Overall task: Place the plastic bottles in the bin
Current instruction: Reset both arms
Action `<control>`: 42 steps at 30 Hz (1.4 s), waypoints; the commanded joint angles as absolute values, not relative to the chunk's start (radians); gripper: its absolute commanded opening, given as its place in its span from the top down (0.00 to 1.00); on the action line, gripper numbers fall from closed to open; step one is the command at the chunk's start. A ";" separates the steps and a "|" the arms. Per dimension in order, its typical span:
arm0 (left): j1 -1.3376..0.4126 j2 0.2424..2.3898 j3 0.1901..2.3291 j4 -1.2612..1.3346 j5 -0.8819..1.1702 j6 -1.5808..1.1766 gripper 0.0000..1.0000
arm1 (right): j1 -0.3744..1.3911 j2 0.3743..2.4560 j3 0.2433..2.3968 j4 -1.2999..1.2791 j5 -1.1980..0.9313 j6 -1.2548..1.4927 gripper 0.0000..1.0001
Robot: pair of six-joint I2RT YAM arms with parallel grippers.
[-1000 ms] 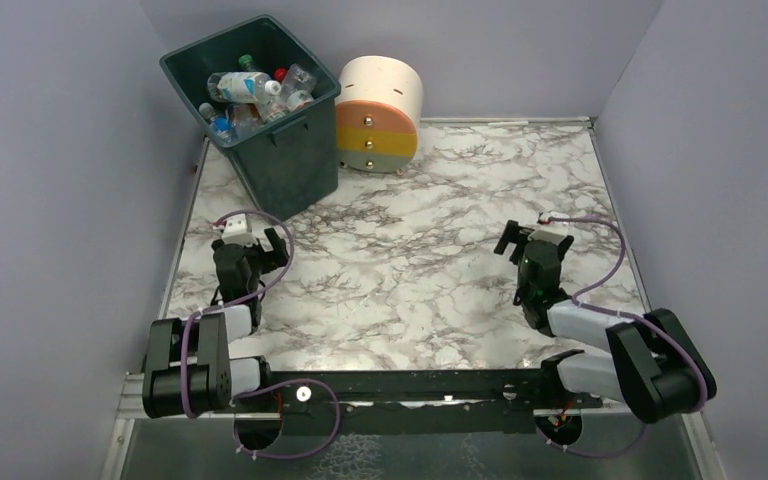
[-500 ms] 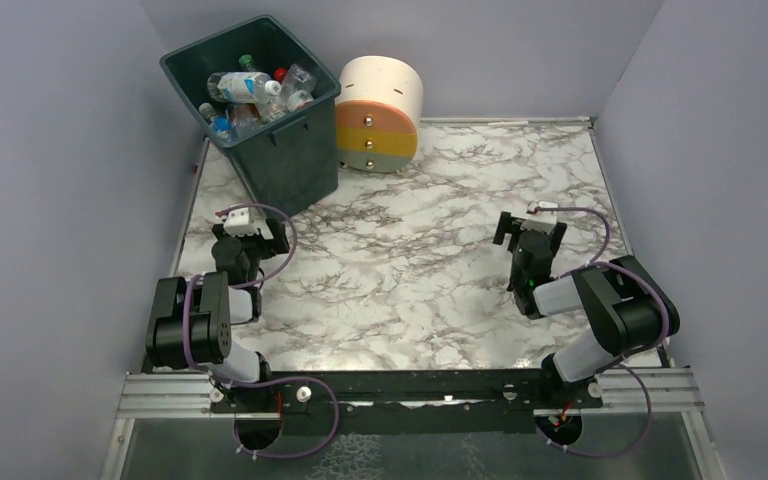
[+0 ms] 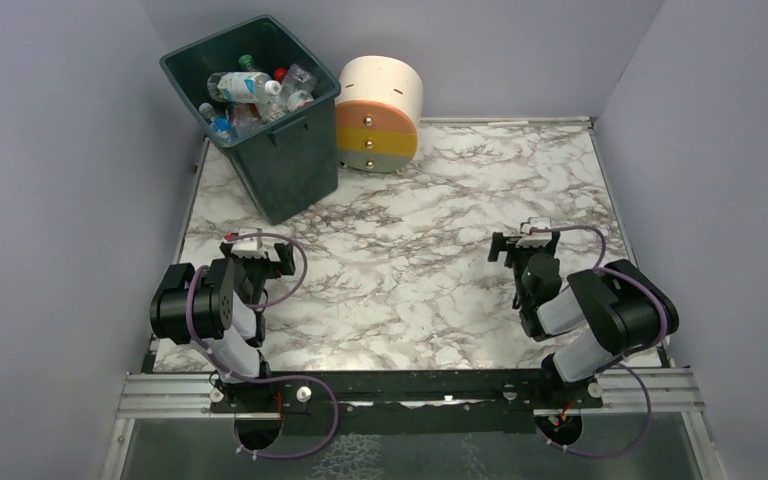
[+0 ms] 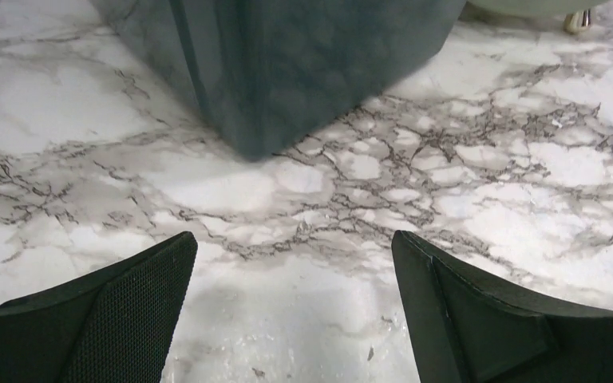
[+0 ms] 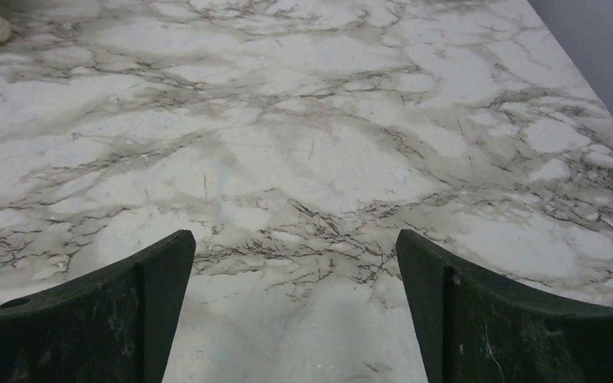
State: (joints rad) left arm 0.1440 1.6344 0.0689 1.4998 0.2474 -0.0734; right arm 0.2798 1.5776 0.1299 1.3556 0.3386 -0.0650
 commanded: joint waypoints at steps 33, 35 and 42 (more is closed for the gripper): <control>0.018 1.647 0.236 1.343 0.206 0.071 0.01 | 0.186 1.623 0.233 1.319 0.182 -0.014 0.01; 0.018 1.646 0.236 1.344 0.206 0.070 0.01 | 0.186 1.623 0.233 1.318 0.182 -0.013 0.01; 0.003 1.642 0.244 1.321 0.179 0.083 0.01 | 0.186 1.623 0.233 1.319 0.183 -0.015 0.01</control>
State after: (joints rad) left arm 0.0120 1.6623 0.2352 1.3327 0.2070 0.0685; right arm 0.1886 1.6413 0.2291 1.3277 0.1959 -0.0223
